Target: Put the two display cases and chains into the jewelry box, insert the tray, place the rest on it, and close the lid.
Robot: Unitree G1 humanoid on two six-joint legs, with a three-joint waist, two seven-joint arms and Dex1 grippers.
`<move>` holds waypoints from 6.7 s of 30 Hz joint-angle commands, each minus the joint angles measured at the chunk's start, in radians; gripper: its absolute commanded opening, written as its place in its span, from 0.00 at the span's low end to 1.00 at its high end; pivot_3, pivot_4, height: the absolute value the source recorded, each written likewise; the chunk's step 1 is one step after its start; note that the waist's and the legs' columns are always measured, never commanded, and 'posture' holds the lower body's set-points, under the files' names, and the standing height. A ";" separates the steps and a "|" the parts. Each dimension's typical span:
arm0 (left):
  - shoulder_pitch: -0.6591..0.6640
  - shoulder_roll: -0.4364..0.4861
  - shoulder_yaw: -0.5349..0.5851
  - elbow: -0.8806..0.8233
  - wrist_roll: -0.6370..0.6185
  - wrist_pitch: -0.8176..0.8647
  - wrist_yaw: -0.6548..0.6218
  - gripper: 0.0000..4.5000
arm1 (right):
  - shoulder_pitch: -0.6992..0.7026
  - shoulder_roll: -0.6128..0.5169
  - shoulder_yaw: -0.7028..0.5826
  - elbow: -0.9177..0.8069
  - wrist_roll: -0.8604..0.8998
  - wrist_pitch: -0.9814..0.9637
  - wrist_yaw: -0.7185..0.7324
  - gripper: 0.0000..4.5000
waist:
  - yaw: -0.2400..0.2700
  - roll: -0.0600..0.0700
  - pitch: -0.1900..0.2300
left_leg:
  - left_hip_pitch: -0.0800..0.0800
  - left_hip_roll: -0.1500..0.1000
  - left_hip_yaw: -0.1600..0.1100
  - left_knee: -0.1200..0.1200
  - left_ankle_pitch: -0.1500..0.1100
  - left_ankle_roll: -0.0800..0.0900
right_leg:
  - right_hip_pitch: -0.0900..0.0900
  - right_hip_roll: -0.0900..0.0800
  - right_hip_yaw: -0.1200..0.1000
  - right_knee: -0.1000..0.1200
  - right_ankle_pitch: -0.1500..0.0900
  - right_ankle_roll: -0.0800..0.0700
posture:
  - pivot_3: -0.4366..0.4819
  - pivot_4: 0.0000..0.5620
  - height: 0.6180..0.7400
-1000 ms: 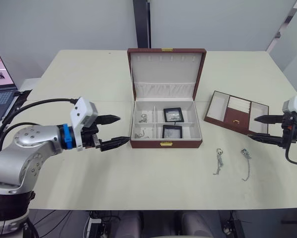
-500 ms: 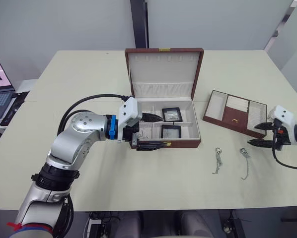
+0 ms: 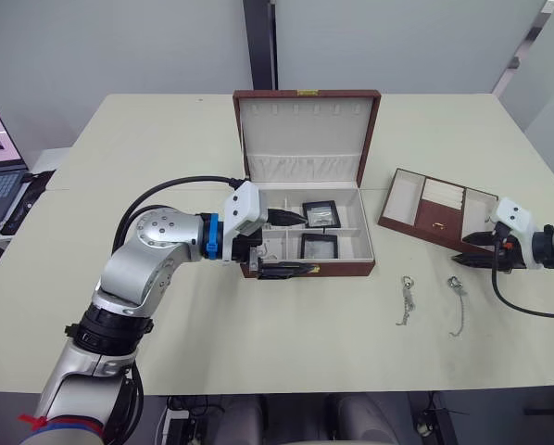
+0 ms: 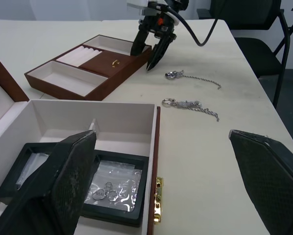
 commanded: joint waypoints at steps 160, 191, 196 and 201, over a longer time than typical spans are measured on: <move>0.887 -0.104 0.451 -0.586 -0.087 -0.074 0.627 1.00 | -0.110 0.111 0.402 -1.104 0.062 0.770 -0.031 0.00 | 0.010 0.001 0.000 | -0.001 -0.001 -0.009 -0.001 -0.002 0.004 | 0.002 -0.002 -0.003 -0.003 0.000 0.000 | 0.48 0.27 1.00; 0.848 -0.088 0.454 -0.563 -0.098 -0.066 0.602 1.00 | -0.124 0.435 0.030 -0.879 0.301 0.580 -0.234 0.70 | 0.006 0.001 0.001 | -0.001 0.000 -0.009 -0.002 -0.002 0.004 | 0.001 -0.001 -0.003 -0.003 0.000 0.000 | 0.48 0.27 1.00; 0.828 -0.080 0.455 -0.559 -0.106 -0.056 0.598 1.00 | -0.048 0.495 0.065 -0.821 0.265 0.462 -0.253 0.37 | 0.006 0.001 0.001 | -0.001 0.000 -0.008 -0.002 -0.002 0.004 | 0.001 -0.002 -0.003 -0.003 0.000 0.000 | 0.48 0.27 1.00; 0.826 -0.068 0.465 -0.555 -0.118 -0.051 0.592 1.00 | -0.027 0.523 0.088 -0.730 0.237 0.408 -0.266 0.09 | 0.006 0.001 0.001 | -0.001 0.000 -0.008 -0.002 -0.002 0.004 | 0.001 -0.002 -0.003 -0.002 0.000 0.000 | 0.48 0.27 1.00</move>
